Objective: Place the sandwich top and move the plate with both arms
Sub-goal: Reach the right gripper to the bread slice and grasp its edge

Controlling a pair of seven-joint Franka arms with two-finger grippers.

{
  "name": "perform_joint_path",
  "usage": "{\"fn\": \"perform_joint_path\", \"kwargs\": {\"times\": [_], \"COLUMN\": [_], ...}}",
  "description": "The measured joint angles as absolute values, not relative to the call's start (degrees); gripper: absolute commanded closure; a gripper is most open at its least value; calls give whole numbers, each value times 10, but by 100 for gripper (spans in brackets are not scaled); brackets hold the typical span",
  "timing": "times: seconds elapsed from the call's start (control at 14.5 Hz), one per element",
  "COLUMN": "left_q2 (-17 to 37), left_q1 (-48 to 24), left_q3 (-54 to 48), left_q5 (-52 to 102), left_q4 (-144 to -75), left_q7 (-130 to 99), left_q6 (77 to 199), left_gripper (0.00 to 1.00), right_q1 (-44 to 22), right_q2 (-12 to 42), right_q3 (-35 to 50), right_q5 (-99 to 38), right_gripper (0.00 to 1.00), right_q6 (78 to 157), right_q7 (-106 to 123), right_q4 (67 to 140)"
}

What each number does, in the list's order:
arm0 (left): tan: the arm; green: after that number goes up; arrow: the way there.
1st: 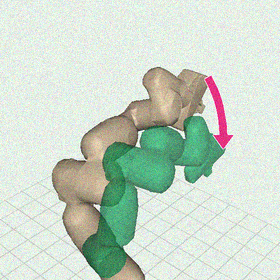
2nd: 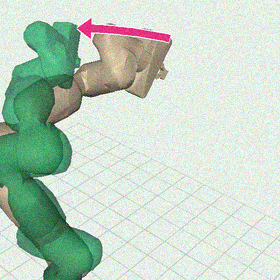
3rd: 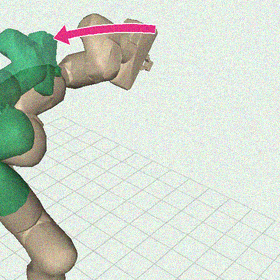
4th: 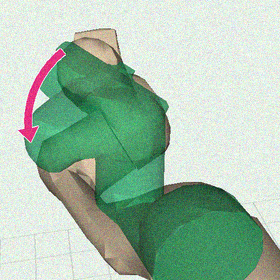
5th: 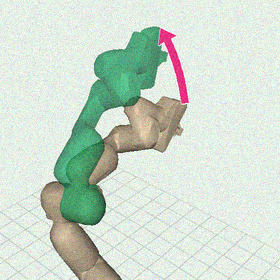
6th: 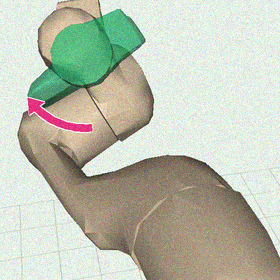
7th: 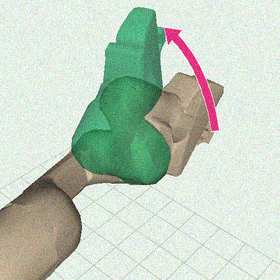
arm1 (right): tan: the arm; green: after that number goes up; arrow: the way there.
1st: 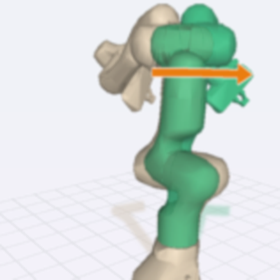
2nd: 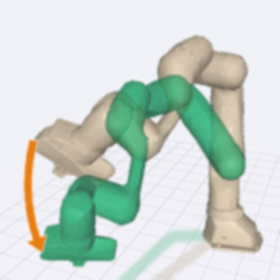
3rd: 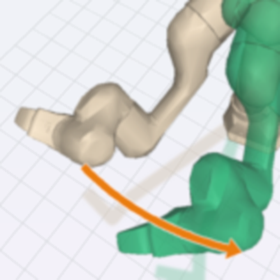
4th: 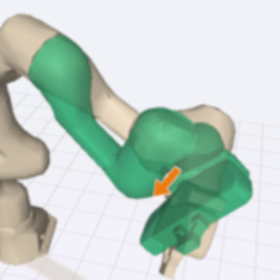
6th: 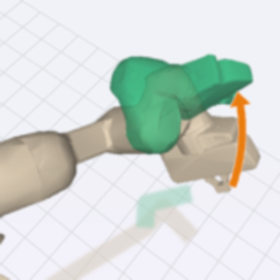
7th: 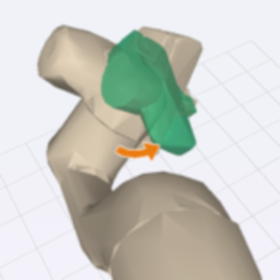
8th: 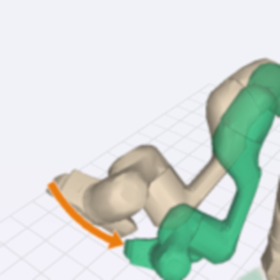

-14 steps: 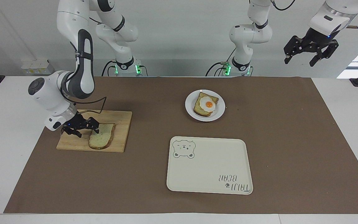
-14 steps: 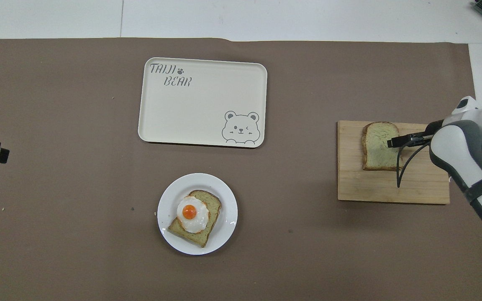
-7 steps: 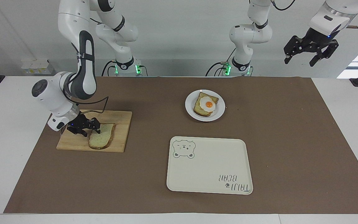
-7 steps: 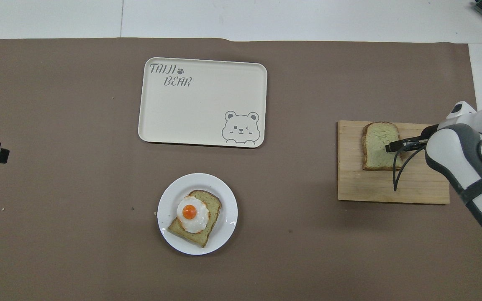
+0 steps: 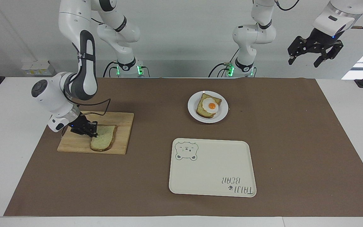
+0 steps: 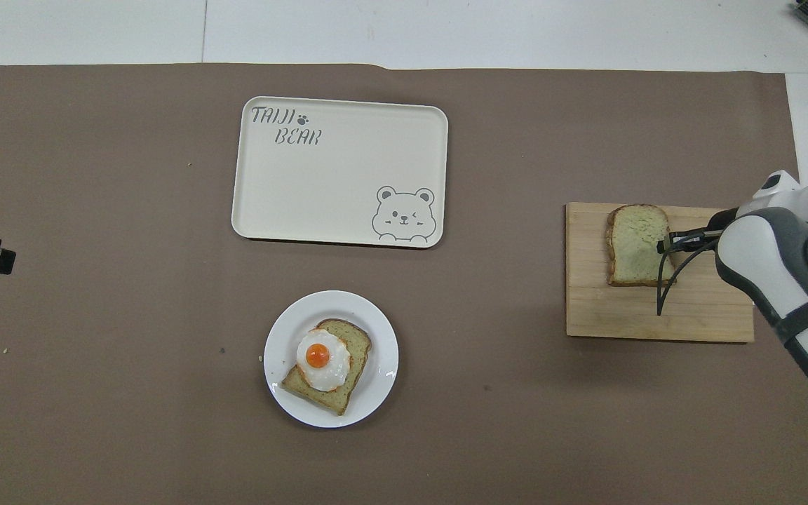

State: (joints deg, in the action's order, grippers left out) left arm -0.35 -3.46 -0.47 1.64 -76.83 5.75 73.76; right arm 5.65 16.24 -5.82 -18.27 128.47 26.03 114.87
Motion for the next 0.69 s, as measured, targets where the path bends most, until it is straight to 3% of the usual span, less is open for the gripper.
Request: {"fn": "perform_joint_path", "kwargs": {"times": [0.48, 0.69], "left_q2": [-4, -4], "left_q1": [-35, -35], "left_q3": [-5, -5], "left_q5": [16, 16], "left_q4": [-768, -768], "left_q7": [58, 58], "left_q6": [738, 738], "left_gripper": [0, 0], "right_q1": [56, 56], "right_q2": [162, 161], "right_q3": [-56, -56], "right_q5": [-183, -183], "right_gripper": [100, 100], "right_q6": [1284, 1249], "right_q7": [252, 252], "right_q4": [1142, 1125]}}
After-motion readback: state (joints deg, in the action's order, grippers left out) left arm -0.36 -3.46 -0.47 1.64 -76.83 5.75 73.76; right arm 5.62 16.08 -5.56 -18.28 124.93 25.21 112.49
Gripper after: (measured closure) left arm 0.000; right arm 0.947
